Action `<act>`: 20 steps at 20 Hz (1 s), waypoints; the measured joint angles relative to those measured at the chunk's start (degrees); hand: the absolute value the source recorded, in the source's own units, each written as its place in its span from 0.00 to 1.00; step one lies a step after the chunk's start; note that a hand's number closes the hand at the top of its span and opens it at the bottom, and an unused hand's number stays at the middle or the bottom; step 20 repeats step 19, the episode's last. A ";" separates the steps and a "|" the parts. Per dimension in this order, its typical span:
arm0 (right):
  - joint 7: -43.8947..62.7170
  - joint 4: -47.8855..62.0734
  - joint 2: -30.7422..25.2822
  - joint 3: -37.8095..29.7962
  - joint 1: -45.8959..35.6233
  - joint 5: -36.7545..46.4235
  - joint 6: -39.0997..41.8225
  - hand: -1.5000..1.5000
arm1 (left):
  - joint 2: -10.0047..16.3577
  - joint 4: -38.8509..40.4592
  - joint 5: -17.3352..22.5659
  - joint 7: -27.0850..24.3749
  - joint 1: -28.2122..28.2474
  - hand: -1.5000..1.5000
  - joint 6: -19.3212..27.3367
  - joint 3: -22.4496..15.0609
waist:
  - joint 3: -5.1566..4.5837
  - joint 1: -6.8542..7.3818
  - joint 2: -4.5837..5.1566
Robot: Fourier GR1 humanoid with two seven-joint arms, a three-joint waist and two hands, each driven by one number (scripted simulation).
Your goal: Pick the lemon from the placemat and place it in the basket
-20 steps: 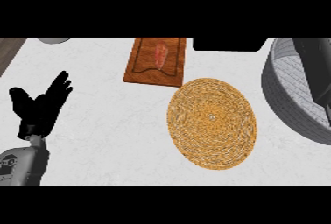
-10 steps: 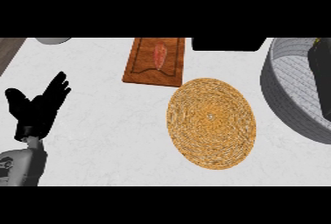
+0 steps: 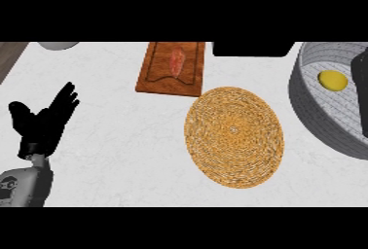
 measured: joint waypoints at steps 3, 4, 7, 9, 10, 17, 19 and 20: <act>0.25 -4.79 0.21 -1.56 0.85 0.41 -2.56 0.00 | 0.07 0.54 0.09 0.22 -0.17 0.50 0.19 0.40 | -0.01 -0.61 -0.21; 0.34 -6.70 0.36 -2.23 1.28 0.39 -3.32 0.00 | 0.11 0.57 0.16 0.11 0.13 0.50 0.10 0.51 | -0.04 -0.83 -0.34; 0.78 -13.48 1.49 -4.27 3.31 -0.03 -5.17 0.00 | 0.49 0.25 0.39 0.33 0.95 0.50 0.14 1.11 | -0.06 -1.75 -0.85; 0.89 -19.20 3.76 -4.95 5.85 -0.62 -5.68 0.00 | 0.98 0.69 0.41 0.09 1.27 0.50 0.11 1.69 | -0.09 -2.54 -1.13; 1.03 -22.23 5.04 -5.21 7.25 -1.19 -5.49 0.00 | 0.77 0.64 0.25 -0.29 1.78 0.50 0.27 1.65 | -0.09 -2.89 -1.29; 2.26 -44.32 14.11 -3.05 18.86 -7.28 -0.01 0.00 | 1.15 -0.50 0.49 0.65 3.25 0.50 1.08 2.78 | -0.10 -5.10 -2.22; 2.36 -50.78 16.30 -1.46 22.73 -9.39 2.25 0.00 | 1.22 -0.53 0.38 0.56 3.48 0.50 1.13 2.85 | -0.12 -5.51 -2.28; 2.36 -50.78 16.30 -1.46 22.73 -9.39 2.25 0.00 | 1.22 -0.53 0.38 0.56 3.48 0.50 1.13 2.85 | -0.12 -5.51 -2.28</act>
